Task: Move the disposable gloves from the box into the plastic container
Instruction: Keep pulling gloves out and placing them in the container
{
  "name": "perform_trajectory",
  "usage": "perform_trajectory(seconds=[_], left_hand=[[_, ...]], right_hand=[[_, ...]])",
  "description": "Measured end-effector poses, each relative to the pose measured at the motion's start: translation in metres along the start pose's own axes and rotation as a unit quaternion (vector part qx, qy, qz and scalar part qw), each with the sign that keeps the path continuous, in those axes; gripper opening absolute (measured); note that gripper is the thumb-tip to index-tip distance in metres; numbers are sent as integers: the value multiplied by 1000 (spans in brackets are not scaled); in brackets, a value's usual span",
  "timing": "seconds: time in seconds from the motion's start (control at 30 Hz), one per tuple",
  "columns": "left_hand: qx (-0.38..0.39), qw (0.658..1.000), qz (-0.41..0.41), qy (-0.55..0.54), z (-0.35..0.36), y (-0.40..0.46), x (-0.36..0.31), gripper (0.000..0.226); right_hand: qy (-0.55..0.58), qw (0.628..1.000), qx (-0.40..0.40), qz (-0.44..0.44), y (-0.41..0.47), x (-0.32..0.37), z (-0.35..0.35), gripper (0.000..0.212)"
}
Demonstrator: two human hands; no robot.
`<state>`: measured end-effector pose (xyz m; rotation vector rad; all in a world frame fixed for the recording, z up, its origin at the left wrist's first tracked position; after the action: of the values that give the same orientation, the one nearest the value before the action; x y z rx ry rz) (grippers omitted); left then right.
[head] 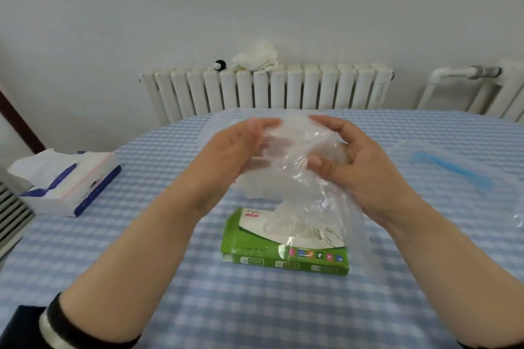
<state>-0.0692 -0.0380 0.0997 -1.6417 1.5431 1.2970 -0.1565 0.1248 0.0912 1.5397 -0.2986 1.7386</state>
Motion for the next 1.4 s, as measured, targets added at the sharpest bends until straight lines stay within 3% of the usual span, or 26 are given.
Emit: perform_trajectory(seconds=[0.1,0.13,0.33,0.4,0.47,0.53,0.63,0.7,0.8,0.97,1.13,1.23,1.33,1.4], left_hand=[[-63,997,-8,36,-7,11,-13,14],[-69,997,-9,45,-8,14,-13,6],[-90,994,-54,1,-18,15,-4,22],[-54,993,-98,-43,-13,15,3,45],[6,990,-131,-57,-3,16,7,53],[7,987,-140,-74,6,21,8,41],[-66,978,-131,-146,8,37,3,9],[-89,986,-115,-87,6,51,-3,13],[-116,986,-81,87,-1,75,-9,16],[-144,969,-72,185,-21,113,-1,13],[-112,918,-115,362,-38,132,38,12],[-70,845,-137,512,-46,128,62,28],[-14,791,-158,591,-42,123,68,43],[-20,751,-139,645,-39,121,62,44]], right_hand=[[-20,1000,15,9,-1,-1,-1,59],[-19,1000,13,9,-1,0,-2,58],[49,991,-122,-24,4,5,-16,20],[42,987,-152,-34,4,4,-18,15],[44,985,-164,-42,3,2,-17,13],[42,983,-169,-50,2,2,-15,14],[40,979,-193,-52,2,0,-17,18],[54,972,-221,-53,1,-1,-23,19],[73,960,-263,-67,3,3,-31,21],[106,939,-318,-82,4,6,-45,16],[133,930,-327,-100,4,14,-50,19],[128,933,-321,-101,6,16,-49,17],[114,939,-312,-92,5,13,-47,15],[106,942,-306,-85,5,11,-47,15]])
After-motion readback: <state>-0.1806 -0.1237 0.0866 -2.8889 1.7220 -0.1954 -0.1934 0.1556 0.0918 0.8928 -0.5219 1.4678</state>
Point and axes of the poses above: each hand's wrist, its own y-axis towards the middle knuckle, its own z-axis out of the palm, x = y × z, the point moved 4 cm from there along y, towards the middle knuckle, and after that the axes turned 14 degrees about y, right-handed, at the moved point
